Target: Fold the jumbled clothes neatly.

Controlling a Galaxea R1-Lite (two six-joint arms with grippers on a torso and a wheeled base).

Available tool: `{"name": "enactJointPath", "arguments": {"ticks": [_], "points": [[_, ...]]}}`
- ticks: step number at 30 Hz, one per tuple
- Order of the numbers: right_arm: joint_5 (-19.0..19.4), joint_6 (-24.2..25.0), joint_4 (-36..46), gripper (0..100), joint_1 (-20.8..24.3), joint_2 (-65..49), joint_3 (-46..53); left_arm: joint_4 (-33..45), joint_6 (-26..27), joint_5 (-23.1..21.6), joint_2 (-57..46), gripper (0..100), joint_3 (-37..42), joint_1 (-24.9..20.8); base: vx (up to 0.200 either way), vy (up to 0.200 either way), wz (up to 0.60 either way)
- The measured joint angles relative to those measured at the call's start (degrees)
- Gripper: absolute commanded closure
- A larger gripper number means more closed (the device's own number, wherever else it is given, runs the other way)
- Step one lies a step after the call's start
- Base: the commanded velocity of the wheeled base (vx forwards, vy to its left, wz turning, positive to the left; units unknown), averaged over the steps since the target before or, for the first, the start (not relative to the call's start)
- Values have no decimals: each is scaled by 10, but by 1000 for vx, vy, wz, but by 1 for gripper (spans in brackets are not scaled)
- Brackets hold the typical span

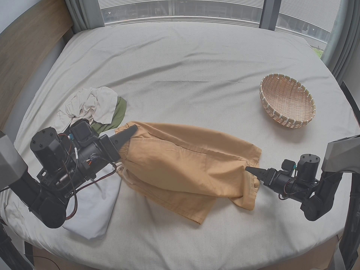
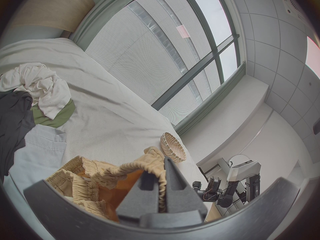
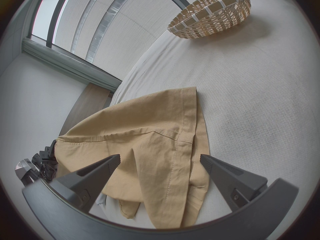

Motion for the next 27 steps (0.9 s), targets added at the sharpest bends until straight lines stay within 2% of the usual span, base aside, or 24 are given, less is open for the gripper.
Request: {"name": "enactJointPath", "arguments": {"ticks": [6, 7, 10, 17, 27], "points": [[-10, 1, -1, 0, 1, 24, -27, 0, 1, 0, 0, 100, 1, 0, 0, 0, 0], [-15, 2, -1, 100, 1, 28, -33, 0, 1, 0, 0, 100, 1, 0, 0, 0, 0], [-31, 8, -1, 100, 2, 41, -54, 0, 1, 0, 0, 100, 2, 0, 0, 0, 0], [-34, 32, 0, 100, 4, 58, -82, 0, 1, 0, 1, 100, 3, 1, 0, 0, 0], [-34, 34, -10, 100, 1, 40, -57, 0, 2, 1, 1, 100, 3, 1, 0, 0, 0]]}}
